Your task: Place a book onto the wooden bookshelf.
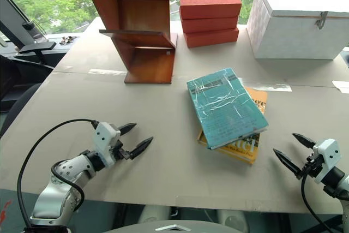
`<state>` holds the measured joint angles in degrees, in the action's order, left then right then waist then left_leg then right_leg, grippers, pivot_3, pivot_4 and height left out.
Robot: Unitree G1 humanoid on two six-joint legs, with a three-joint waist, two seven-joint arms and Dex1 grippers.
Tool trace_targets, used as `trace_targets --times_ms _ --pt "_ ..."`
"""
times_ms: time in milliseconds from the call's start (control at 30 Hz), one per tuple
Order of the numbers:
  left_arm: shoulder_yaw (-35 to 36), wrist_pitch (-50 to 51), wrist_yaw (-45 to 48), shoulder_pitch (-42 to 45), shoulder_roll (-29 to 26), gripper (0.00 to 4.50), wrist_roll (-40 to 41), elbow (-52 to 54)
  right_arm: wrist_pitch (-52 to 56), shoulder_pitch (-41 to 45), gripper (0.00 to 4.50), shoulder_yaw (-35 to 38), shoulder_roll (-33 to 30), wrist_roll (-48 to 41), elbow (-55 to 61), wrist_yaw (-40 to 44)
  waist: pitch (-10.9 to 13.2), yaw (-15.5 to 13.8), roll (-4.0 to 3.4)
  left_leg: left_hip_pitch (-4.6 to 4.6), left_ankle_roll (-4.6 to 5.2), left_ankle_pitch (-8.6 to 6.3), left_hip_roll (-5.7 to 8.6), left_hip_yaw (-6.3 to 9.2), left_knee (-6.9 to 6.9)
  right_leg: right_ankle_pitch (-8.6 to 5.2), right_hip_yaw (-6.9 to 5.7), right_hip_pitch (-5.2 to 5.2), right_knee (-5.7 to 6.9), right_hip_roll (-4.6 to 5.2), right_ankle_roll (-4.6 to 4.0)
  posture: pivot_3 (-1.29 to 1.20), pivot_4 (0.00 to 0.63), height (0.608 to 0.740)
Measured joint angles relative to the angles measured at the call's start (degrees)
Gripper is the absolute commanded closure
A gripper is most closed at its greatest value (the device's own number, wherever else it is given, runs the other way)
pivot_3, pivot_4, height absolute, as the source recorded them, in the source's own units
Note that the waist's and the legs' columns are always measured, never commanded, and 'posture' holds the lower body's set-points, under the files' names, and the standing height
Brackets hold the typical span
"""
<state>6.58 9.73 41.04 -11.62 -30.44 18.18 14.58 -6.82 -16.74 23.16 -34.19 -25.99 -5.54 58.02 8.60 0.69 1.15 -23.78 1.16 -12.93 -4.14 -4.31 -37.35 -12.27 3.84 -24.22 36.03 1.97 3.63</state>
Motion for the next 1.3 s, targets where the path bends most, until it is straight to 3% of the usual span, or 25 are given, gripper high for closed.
trace_targets --times_ms 333,500,667,867,1000,1167,1300 --pt "0.0 -0.1 1.6 0.5 -0.9 0.05 0.0 -0.1 0.3 -0.7 0.0 0.2 -0.4 -0.4 0.6 -0.1 0.0 0.0 0.0 0.0 0.0 0.0 0.0 0.0 0.0 0.0 0.0 0.0 0.0 0.0 0.0 0.0 0.15 0.72" --pt "-0.2 1.5 3.1 4.9 -1.8 0.05 0.4 -0.8 0.3 -1.2 0.0 0.6 -0.4 -1.1 2.5 -1.0 0.0 -0.1 -0.02 0.01 0.0 0.0 0.0 0.01 -0.01 0.0 -0.01 0.01 0.03 -0.01 0.01 0.0 0.15 0.72" --pt "-0.9 14.0 2.7 13.6 -1.6 0.05 6.8 -0.5 1.9 -3.0 0.0 3.1 -1.5 -3.3 7.1 -1.3 0.0 -0.2 -0.02 0.0 0.01 0.01 0.01 0.03 -0.06 -0.03 -0.03 0.05 0.11 -0.02 0.07 0.0 0.15 0.72" --pt "-5.9 37.0 2.3 26.2 -0.7 0.05 16.9 -0.1 8.4 -7.6 0.0 8.3 -3.8 -11.3 18.5 0.0 0.0 0.0 0.02 0.06 0.01 0.01 0.01 0.17 -0.1 -0.09 -0.06 0.09 0.25 -0.14 0.15 0.0 0.15 0.72" --pt "-5.3 50.9 -1.0 37.6 7.0 0.05 23.8 -8.0 13.5 -11.2 0.0 11.6 -5.0 -17.6 25.7 0.5 0.0 -0.4 0.03 0.07 0.02 0.02 0.03 0.32 -0.26 -0.12 -0.1 0.16 0.37 -0.2 0.19 0.0 0.15 0.72" --pt "-1.4 63.1 -8.4 45.2 16.6 0.05 27.3 -20.2 15.9 -13.7 0.0 12.4 -4.4 -19.3 30.6 -0.4 0.0 0.1 0.13 0.05 0.02 0.02 0.05 0.41 -0.35 -0.12 -0.11 0.2 0.37 -0.23 0.19 0.0 0.15 0.72" --pt "2.4 69.2 -13.6 49.2 20.8 0.05 28.0 -26.9 16.4 -14.7 0.0 13.5 -3.4 -19.3 33.2 -1.5 0.0 0.0 0.14 0.04 0.02 0.02 0.07 0.46 -0.35 -0.12 -0.12 0.2 0.37 -0.25 0.18 0.0 0.15 0.72"
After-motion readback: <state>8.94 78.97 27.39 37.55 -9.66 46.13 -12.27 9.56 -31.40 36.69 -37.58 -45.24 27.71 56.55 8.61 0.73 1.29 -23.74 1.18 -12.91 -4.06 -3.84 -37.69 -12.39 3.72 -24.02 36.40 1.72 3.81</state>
